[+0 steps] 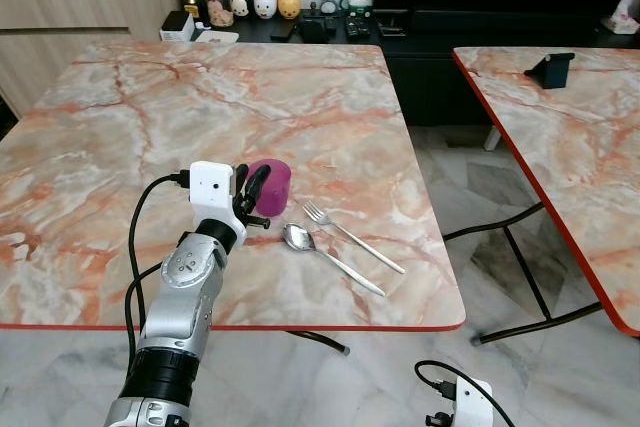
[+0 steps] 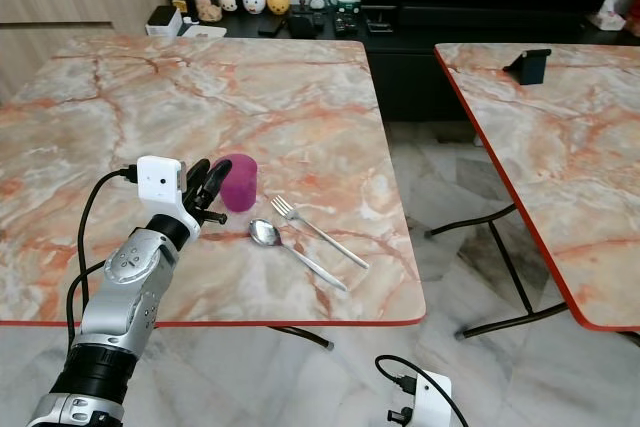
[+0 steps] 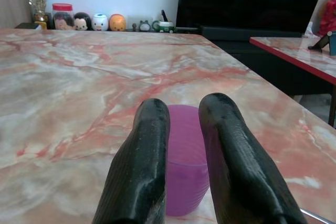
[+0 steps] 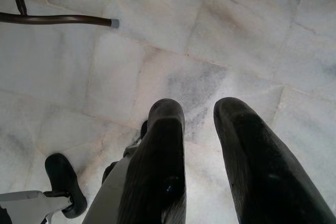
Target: Setting the table
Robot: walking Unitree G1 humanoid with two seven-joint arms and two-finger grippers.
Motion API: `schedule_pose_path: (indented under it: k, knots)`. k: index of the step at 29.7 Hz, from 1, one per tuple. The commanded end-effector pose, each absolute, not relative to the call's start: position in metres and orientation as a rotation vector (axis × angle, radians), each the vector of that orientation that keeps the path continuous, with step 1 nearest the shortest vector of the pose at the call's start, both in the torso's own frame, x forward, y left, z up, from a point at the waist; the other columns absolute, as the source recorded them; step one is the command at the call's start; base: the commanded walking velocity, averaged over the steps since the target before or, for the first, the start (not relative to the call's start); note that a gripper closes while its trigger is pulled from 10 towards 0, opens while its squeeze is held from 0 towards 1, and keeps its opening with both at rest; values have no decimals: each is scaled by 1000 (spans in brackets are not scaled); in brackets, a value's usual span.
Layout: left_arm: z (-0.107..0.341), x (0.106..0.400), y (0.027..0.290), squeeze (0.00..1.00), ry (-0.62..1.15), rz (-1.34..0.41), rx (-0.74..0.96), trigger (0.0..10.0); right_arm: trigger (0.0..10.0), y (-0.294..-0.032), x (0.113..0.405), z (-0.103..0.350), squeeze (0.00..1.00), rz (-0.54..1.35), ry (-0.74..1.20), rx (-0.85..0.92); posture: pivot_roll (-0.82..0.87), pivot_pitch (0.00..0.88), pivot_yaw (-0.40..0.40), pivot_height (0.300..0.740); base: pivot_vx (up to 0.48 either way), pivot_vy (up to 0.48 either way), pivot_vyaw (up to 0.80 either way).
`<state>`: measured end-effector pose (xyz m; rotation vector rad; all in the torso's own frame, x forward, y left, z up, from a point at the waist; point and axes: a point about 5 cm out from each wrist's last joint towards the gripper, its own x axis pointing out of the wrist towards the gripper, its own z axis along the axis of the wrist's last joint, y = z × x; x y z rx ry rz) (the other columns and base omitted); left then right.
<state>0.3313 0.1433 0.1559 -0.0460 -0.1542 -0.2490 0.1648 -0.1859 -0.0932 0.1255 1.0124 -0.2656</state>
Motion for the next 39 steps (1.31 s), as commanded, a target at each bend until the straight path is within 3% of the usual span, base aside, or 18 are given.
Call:
schedule_pose_path:
  k: [1,21,39]
  knots:
    - [162,332,144,0,-185,-242,-53,10000,10000,-186,163,-94,0,-269,1025,127,95,0,-33,740,0,0,0]
    - [165,332,146,0,-198,-225,-63,10000,10000,-186,164,-93,0,-264,1017,137,96,0,-37,740,259,0,0]
    - [166,334,145,0,-118,-338,-127,10000,10000,-185,165,-93,0,-254,1018,140,102,0,-34,740,0,0,0]
